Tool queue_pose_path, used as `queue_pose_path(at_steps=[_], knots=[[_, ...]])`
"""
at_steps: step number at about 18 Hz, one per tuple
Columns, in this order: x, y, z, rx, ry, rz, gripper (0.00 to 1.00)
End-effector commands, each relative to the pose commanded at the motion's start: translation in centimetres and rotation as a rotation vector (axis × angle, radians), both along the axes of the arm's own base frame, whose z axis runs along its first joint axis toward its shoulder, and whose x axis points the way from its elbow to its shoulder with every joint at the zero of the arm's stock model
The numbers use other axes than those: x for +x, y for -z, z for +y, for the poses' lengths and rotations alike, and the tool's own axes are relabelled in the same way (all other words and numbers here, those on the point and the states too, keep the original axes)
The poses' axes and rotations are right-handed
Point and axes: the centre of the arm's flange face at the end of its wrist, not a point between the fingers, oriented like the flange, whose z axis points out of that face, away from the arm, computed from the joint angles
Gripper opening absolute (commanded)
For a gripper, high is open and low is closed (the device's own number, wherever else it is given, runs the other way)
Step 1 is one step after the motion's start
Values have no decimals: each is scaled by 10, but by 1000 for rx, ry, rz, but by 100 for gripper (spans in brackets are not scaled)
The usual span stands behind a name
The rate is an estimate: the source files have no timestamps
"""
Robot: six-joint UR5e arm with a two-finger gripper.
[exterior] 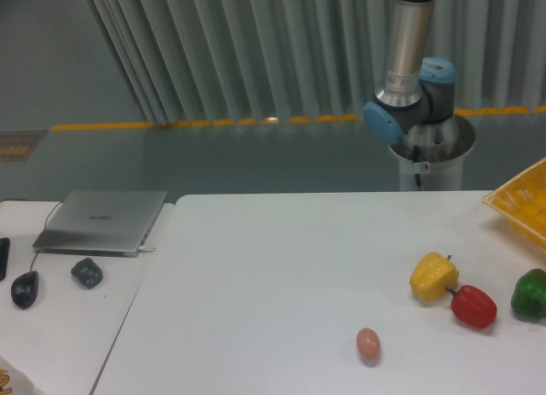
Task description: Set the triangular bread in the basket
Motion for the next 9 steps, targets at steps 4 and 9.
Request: queue_pose_path(at_steps=[4, 9], knots=[[13, -7, 37, -9, 15, 8, 100], [22, -1, 72, -121, 30, 8, 100]])
